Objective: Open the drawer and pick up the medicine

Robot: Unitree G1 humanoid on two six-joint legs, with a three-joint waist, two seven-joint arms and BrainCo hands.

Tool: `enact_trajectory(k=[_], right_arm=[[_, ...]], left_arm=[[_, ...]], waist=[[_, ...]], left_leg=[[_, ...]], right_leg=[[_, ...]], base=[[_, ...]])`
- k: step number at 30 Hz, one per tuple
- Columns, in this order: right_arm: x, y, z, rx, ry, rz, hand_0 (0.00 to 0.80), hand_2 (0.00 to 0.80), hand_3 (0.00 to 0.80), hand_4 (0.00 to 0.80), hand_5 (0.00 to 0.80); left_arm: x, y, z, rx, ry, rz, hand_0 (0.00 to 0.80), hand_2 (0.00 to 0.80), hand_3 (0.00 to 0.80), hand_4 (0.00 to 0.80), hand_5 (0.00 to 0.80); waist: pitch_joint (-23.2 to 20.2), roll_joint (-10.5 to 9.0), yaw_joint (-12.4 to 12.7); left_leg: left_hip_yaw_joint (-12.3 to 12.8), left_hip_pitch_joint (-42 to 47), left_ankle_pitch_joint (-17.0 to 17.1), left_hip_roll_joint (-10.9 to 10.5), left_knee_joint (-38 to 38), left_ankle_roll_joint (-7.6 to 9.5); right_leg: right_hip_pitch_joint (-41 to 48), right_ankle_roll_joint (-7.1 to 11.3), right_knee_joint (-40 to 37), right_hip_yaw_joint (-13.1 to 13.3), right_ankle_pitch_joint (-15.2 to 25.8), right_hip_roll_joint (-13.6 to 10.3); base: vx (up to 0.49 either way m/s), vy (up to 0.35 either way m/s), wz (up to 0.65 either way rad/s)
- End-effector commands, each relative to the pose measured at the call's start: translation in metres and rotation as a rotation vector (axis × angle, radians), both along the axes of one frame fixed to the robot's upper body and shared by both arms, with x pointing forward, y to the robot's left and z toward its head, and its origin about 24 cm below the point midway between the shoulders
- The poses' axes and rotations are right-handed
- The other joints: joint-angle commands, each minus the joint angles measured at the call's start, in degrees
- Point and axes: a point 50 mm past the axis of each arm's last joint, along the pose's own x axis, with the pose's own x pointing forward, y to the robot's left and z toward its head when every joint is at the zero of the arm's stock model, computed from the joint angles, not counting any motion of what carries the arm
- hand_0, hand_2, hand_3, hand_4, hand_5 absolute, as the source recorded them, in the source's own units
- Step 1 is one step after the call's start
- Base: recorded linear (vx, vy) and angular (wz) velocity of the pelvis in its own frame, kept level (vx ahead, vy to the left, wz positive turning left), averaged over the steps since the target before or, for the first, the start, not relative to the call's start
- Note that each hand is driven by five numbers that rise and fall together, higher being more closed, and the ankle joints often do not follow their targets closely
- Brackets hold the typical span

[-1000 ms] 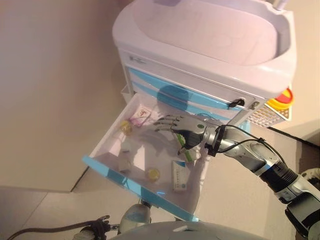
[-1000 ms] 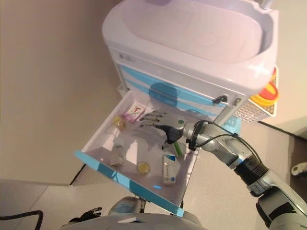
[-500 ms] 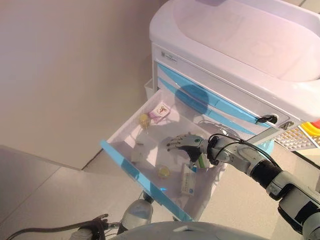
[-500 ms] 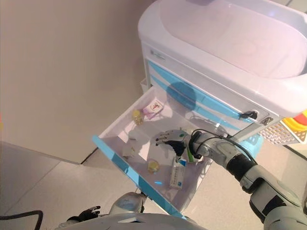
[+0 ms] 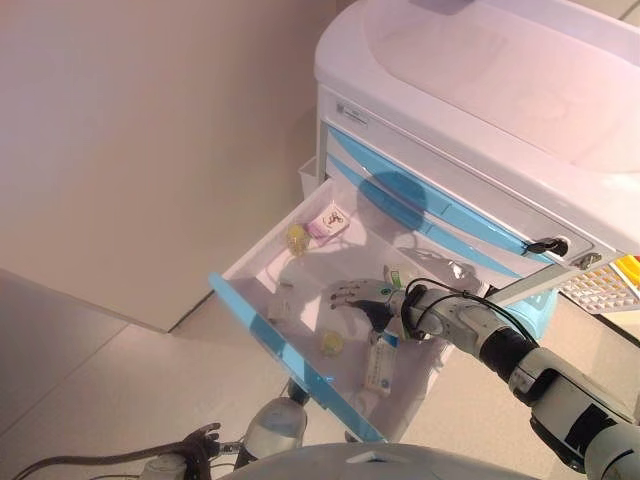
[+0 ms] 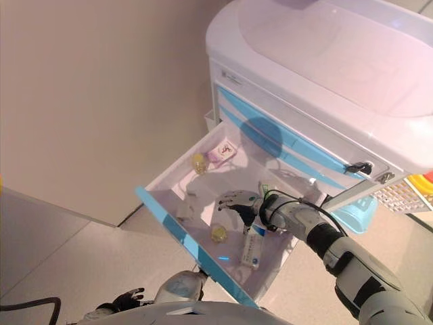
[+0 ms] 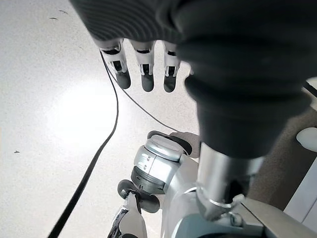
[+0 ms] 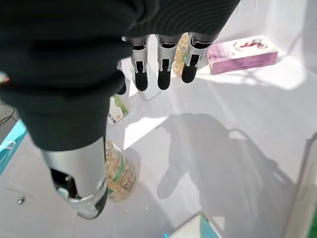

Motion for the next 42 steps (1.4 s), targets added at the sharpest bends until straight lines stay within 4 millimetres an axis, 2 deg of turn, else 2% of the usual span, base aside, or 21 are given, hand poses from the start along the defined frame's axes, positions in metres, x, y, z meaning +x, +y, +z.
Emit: enact_trajectory(k=[1,19,42], right_arm=[[-0.011,0.021,0.003,0.070,-0.013,0.101,0.000,0.000,0.000,0.000,0.000],[-0.033,0.040,0.001,0.146,0.107,0.221,0.000,0.000,0.000,0.000,0.000],[-0.035,0.039,-0.003,0.127,0.060,0.215,0.000,0.000,0.000,0.000,0.000]], left_arm=[[0.001,0.000,0.000,0.023,0.009,-0.068,0.000,0.000,0.000,0.000,0.000],[0.002,-0.005,-0.001,0.020,0.012,-0.094,0.000,0.000,0.000,0.000,0.000],[-0.001,-0.008,-0.002,0.011,0.013,-0.104,0.000,0.000,0.000,0.000,0.000]], waist=[[-0.9,-0.58,1.1],[-1.1,-0.46,1.7],[-0.8,0.09,2.3]], left_leg=[[0.2,0.1,-4.9,-1.9,1.0,-0.06],[-1.0,0.1,-4.3,-2.0,0.4,-0.32],[-1.9,0.4,-4.3,-2.1,0.3,-0.39]], right_leg=[[-3.6,1.65,7.2,3.4,-1.0,-3.9],[-3.4,1.40,6.7,2.9,-1.1,-3.7],[-2.9,1.31,6.8,2.5,-1.5,-3.6]], base=[[0.000,0.000,0.00],[0.000,0.000,0.00],[0.000,0.000,0.00]])
